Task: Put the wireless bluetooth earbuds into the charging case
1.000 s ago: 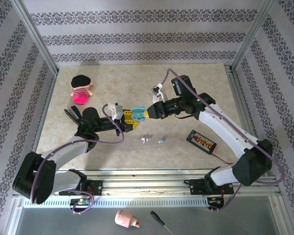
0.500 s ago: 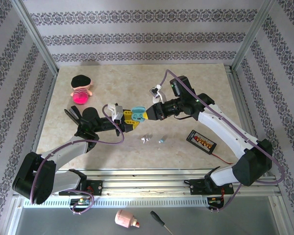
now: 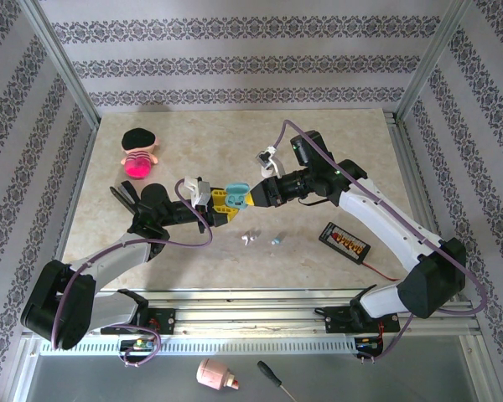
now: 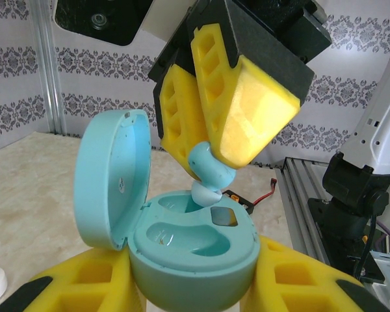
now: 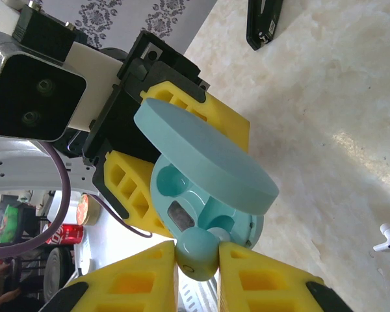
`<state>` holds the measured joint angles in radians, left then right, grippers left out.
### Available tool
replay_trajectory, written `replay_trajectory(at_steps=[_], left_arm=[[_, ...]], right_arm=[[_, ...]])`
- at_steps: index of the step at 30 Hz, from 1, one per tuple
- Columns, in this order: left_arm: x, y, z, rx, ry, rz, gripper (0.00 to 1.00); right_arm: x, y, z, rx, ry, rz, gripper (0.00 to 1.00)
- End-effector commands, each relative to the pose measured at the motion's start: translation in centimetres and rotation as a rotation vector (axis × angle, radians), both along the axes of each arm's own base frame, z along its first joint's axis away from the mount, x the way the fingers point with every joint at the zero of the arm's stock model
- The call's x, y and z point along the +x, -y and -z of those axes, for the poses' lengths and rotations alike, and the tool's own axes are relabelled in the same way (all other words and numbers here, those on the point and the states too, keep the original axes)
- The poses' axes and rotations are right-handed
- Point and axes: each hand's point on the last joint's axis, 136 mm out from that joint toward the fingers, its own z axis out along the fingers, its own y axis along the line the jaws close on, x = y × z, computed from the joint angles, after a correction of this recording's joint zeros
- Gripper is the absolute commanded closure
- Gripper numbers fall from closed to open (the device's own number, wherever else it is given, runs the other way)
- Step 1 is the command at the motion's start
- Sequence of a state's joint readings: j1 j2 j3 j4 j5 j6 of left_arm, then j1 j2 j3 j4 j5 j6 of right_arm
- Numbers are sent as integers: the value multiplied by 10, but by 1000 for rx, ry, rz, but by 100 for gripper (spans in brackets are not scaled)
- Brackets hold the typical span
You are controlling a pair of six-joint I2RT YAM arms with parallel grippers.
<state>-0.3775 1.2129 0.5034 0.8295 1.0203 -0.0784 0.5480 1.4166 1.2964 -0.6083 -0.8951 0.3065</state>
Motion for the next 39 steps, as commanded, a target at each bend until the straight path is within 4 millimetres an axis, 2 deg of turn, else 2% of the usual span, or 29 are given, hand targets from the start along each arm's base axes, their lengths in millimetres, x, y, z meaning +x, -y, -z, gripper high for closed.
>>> replay_trajectory(at_steps=[1,12,21,23,27,33,36,39], left_arm=[[-4,-5,-19,-23,91,5,81],[-5,-5,-21,-29,95,5,81],[-4,-5,-18,-23,93,-1,81],[-2,-6,-16,-19,99,-15,81],[1,-8,-10,0,107,-48,81],[3,-9,-9,7,117,-59,81],[4,-10,-10,12,131,-70,82],[8,-12,-9,18,137,-98,82]], right_arm=[[-1,-2,1,-33,4,-4,80],[6,-5,4,-74,27,1,72],[10,-3,-11,-54,90,12,48],[8,2,-16,-41,125,16,43],[3,19,-20,-37,199,51,40],[-1,50,-3,-75,235,163,38],[3,69,20,-123,184,252,39],[13,92,62,-237,50,394,41]])
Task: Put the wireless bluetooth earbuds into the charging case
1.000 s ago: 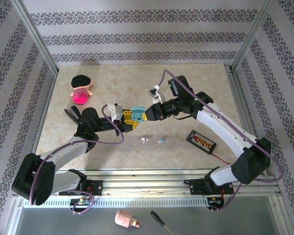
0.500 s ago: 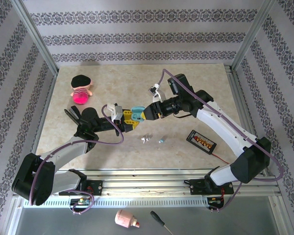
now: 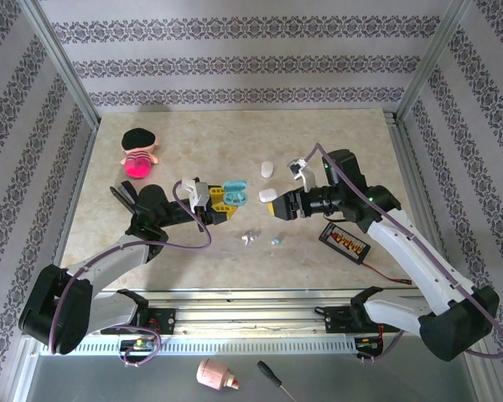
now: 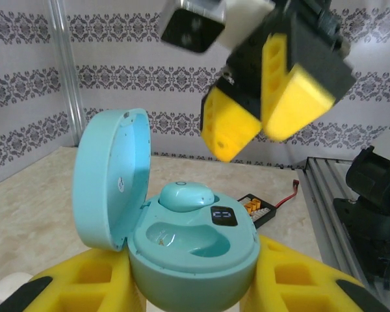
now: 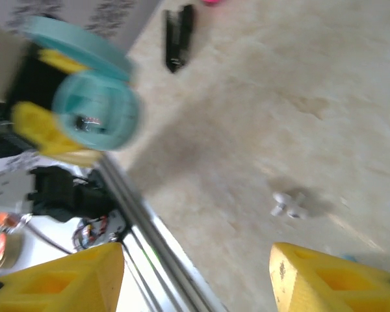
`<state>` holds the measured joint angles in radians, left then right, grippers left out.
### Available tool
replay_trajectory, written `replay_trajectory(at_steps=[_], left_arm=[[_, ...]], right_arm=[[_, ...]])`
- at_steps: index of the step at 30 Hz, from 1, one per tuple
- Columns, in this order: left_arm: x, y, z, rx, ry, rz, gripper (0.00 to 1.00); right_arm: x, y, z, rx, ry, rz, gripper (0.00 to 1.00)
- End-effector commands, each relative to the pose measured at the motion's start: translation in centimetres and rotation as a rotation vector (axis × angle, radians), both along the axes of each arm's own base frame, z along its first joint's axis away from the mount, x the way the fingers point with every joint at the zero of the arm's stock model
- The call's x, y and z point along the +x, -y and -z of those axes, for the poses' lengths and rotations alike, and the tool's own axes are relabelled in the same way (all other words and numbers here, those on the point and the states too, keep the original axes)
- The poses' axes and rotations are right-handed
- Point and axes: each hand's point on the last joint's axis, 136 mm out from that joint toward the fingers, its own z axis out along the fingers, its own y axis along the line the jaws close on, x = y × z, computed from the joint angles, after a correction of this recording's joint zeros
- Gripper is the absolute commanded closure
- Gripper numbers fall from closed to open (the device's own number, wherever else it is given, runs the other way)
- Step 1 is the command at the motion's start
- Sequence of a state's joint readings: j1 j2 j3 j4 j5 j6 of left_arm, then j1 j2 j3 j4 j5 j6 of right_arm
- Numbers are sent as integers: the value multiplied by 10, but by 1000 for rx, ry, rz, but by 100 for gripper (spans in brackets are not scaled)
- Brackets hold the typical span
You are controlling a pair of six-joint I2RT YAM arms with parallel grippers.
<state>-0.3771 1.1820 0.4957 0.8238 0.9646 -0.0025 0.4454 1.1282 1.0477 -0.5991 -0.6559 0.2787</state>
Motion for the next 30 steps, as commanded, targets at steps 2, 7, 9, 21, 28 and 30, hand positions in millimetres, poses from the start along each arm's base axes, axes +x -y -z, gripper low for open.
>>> replay_trajectory(at_steps=[2,7,9,21,28,30], left_arm=[[5,-8,-2,9,49,-48,82],[4,-8,-2,7,49,-44,83],[4,-9,-1,8,46,-43,83],[4,-8,1,-1,38,-40,83],[4,-8,-2,-6,39,-35,83],[4,-8,-1,-5,34,-32,82]], right_arm=[[12,28,60,-127,-197,206,42],[3,22,104,-161,-312,275,42],[-4,18,121,-172,-364,289,42],[-16,-14,184,-138,-517,407,45],[-13,-17,209,-170,-554,445,46],[-10,-16,214,-182,-548,456,47]])
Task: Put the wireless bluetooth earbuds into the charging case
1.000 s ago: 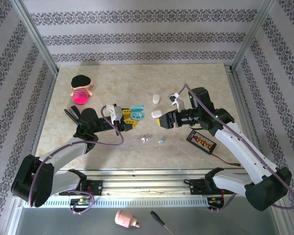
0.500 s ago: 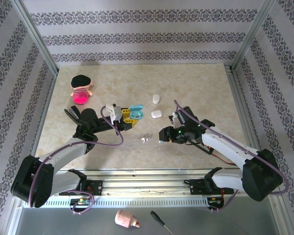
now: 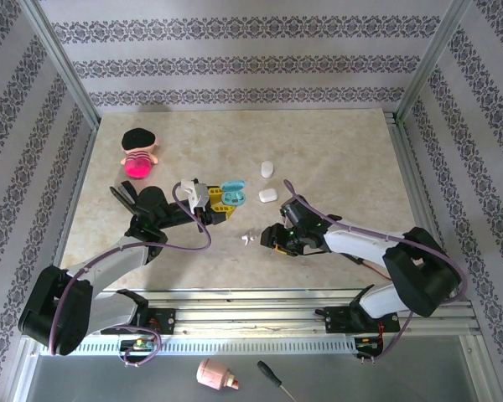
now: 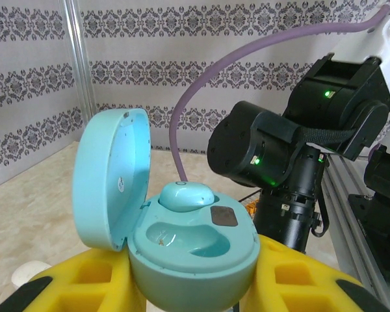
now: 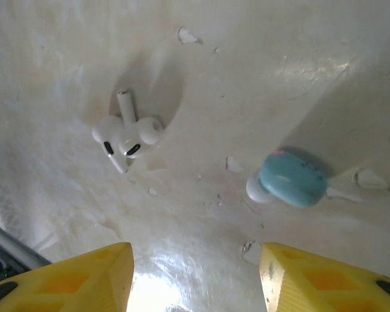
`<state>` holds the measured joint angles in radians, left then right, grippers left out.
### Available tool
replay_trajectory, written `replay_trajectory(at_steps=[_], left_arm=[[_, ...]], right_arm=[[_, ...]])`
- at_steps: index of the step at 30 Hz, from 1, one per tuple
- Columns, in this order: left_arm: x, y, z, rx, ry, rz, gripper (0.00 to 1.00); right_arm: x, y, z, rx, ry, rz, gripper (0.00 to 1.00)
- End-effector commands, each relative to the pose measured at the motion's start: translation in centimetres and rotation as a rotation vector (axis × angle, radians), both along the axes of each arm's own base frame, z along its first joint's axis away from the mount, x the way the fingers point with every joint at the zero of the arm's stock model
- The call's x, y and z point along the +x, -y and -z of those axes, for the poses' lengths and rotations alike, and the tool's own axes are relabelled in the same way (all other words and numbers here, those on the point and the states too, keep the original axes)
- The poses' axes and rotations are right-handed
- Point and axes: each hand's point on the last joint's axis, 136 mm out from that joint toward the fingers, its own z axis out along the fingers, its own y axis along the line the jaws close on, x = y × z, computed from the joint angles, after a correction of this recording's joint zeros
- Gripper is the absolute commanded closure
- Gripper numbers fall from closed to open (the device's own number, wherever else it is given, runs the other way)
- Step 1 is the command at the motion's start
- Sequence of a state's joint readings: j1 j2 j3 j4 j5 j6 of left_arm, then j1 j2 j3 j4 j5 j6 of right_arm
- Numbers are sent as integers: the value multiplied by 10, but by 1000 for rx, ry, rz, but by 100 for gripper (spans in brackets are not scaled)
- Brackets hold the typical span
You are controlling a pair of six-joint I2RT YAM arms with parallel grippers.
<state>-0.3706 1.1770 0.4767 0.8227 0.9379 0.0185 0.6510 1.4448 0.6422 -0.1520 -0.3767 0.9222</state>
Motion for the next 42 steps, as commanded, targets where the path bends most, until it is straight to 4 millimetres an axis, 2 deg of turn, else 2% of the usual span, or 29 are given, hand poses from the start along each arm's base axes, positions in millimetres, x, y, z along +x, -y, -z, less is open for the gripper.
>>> replay_trajectory(at_steps=[1,18,28,42], left_arm=[[0,-4,-7,-16,27,4,83],[-2,-3,-6,-11,23,16,82],[-4,-4,-5,-3,28,10,82],[-4,-5,-4,-6,26,8,82]], right_arm=[[9,1,8,-23,21,40,47],[29,13,19,-194,83,-25,46],[35,17,9,-242,108,-50,46],[42,5,14,-252,113,-168,49]])
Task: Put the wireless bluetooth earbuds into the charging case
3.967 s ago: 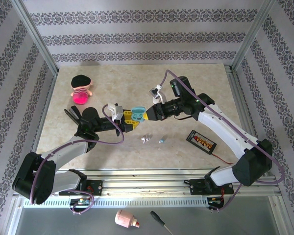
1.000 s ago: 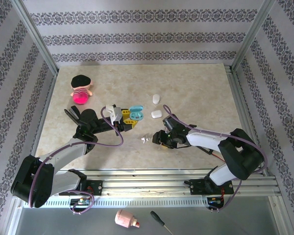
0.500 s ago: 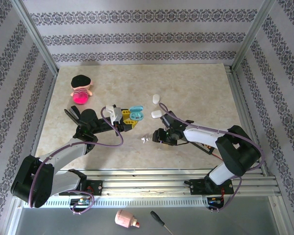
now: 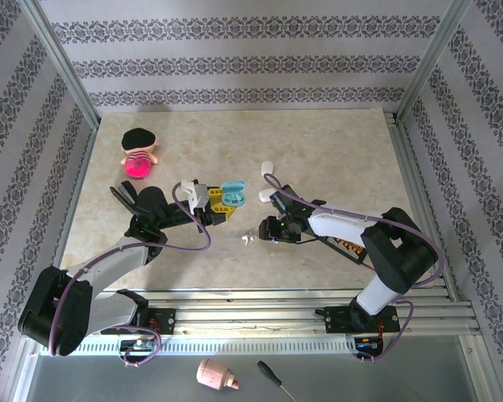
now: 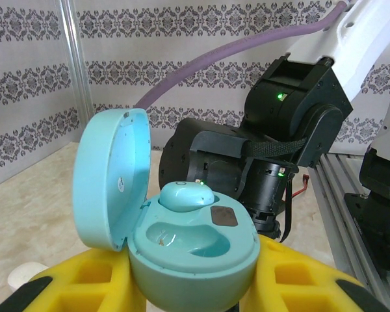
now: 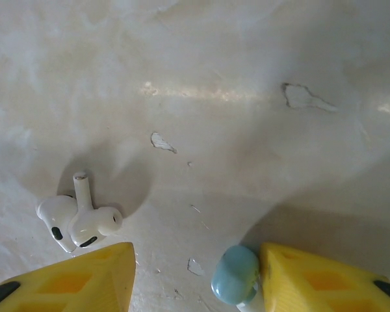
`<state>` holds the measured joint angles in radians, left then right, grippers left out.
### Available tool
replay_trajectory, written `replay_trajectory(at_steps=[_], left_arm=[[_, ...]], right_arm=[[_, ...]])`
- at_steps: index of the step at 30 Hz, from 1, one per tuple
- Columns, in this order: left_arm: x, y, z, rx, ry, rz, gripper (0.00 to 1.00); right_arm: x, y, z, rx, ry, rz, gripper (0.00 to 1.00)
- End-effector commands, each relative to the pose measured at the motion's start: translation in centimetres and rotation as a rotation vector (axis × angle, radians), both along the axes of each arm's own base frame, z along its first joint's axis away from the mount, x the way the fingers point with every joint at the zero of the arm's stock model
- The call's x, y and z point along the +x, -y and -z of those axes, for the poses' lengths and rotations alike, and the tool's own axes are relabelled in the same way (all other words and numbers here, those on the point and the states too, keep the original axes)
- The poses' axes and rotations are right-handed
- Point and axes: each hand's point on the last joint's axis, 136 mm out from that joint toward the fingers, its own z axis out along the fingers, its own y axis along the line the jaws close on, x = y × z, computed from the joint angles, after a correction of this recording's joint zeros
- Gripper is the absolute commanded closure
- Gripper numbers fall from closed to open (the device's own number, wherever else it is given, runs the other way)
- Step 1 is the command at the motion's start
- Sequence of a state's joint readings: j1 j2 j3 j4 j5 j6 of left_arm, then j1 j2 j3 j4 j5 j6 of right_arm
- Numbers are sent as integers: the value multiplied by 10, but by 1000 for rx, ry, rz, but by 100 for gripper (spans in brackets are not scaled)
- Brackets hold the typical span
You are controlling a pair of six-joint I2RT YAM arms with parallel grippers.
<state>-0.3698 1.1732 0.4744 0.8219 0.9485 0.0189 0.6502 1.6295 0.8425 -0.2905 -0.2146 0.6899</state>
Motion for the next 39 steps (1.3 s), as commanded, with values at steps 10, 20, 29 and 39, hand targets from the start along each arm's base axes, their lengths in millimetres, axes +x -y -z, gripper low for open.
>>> replay_trajectory(at_steps=[10,20,29,39], left_arm=[[20,-26,5,-34,-14,-101,83],[62,-78,18,-69,-18,-370,84],[75,-107,20,-93,-32,-468,84],[76,-117,17,-115,-39,-486,84]], right_arm=[[2,29,-13,-303,78,-113,58],[-7,30,-25,-589,230,-191,64],[-14,15,-20,-805,294,-317,64],[-11,7,-16,-976,340,-417,68]])
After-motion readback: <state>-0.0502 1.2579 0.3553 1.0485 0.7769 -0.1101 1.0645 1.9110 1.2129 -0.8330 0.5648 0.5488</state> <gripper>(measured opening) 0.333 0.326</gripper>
